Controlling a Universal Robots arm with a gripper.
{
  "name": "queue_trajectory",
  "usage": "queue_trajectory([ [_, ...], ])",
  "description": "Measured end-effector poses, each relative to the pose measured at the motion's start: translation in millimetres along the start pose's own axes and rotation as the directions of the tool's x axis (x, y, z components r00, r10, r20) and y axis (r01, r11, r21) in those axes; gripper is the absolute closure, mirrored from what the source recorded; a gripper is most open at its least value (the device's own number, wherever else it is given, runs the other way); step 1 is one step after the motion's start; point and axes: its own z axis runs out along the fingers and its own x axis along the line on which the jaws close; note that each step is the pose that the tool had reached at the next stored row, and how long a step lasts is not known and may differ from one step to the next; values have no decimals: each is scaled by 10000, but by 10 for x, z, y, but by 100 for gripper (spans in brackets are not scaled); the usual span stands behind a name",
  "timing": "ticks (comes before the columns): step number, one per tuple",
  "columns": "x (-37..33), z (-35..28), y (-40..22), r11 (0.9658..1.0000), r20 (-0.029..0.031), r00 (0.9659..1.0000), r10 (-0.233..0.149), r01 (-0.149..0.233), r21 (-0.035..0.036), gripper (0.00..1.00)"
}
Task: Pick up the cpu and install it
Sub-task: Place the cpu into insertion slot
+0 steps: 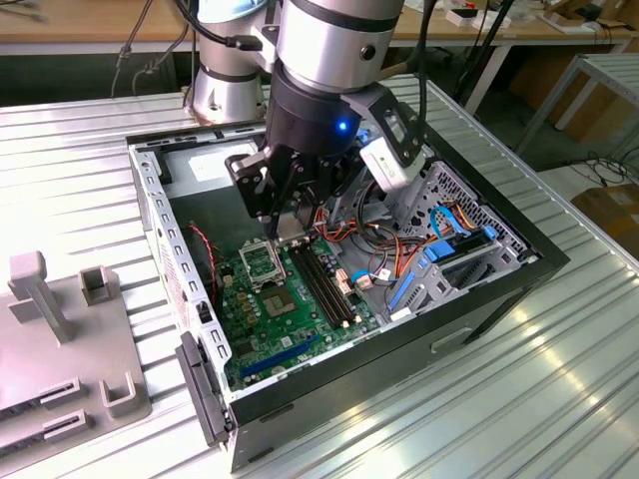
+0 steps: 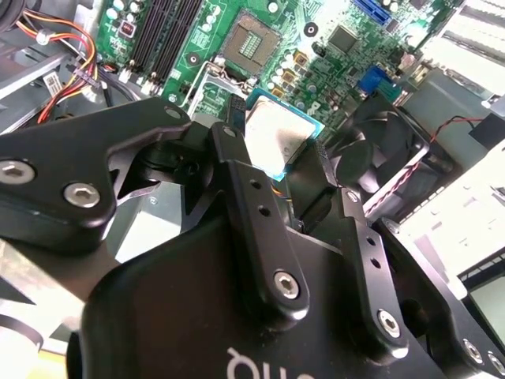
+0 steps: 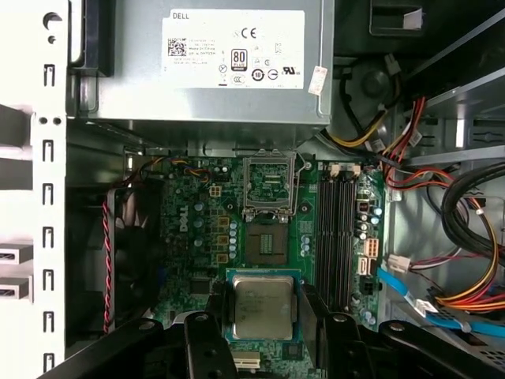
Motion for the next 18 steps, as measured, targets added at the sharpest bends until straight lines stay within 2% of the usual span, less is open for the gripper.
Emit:
queue_trajectory([
  [18,-1,80,-1,10000,0,10000,0,0,0,53],
])
